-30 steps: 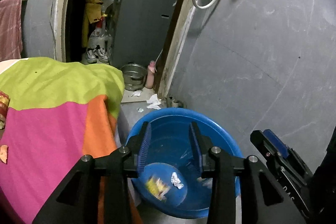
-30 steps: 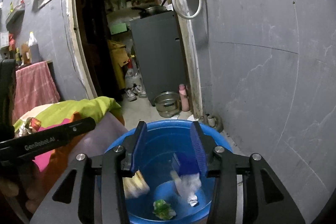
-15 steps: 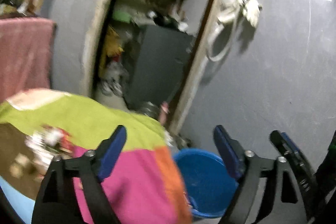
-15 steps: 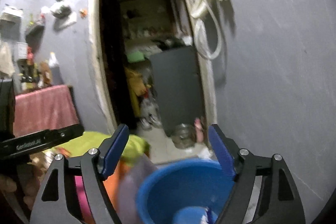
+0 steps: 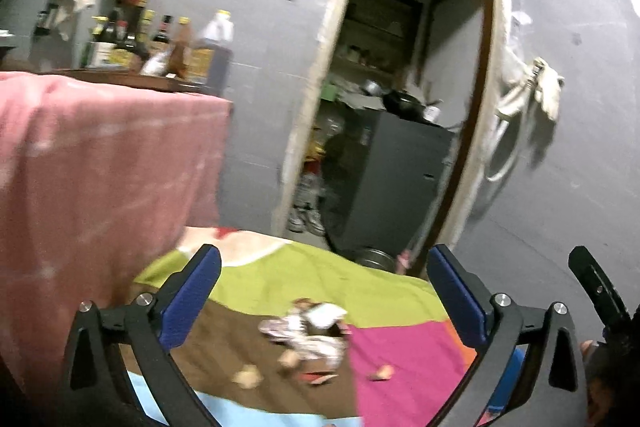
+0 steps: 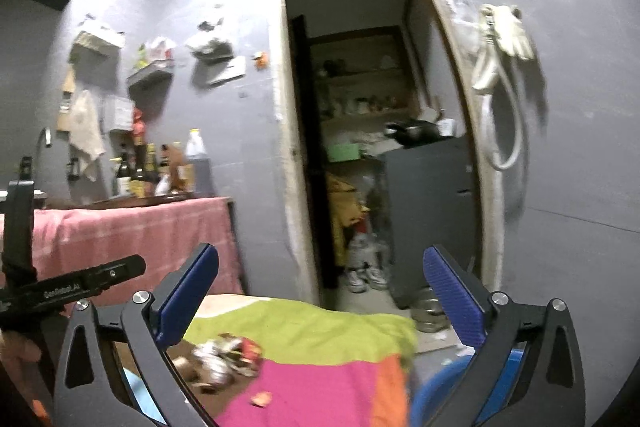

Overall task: Collect trash
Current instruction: 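Move both open grippers back over the remaining trash on the bed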

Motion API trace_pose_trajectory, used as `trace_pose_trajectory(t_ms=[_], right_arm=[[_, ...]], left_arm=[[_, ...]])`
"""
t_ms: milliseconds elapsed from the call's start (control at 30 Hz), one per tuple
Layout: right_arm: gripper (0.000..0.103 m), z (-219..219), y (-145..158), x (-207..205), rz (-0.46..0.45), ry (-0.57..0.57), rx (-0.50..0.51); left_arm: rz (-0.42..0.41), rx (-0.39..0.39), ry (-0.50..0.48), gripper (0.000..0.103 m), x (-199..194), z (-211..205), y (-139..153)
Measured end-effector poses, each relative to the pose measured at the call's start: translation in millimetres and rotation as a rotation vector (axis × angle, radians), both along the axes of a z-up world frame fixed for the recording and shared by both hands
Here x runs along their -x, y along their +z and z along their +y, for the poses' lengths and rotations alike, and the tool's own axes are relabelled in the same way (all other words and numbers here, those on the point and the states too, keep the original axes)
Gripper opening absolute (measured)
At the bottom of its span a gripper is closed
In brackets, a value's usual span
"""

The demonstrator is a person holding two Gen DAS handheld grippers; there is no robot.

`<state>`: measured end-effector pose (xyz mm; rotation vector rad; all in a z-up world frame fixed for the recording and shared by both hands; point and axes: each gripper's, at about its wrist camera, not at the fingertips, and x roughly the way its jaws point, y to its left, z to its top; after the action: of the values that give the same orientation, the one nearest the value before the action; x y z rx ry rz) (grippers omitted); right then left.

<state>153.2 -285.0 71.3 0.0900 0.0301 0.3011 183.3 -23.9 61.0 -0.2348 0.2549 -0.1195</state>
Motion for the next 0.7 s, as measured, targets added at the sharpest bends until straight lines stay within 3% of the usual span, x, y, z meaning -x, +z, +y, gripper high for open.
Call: trace_pose_trajectory(t_ms=[333, 533, 700], right_arm=[[0.103, 66, -28, -23, 0.069, 0.089, 0.088], [0.103, 79, -51, -41, 0.149, 0.117, 0.119], [0.103, 84, -66, -53, 0.22, 0.151, 0.15]], left_arm=[[0.066, -0.023, 0.086, 0.101, 12, 65, -40], [0.116, -0.058, 0.05, 0.101, 11, 63, -68], [0.189, -0.039, 0.016, 0.101, 4, 63, -88]])
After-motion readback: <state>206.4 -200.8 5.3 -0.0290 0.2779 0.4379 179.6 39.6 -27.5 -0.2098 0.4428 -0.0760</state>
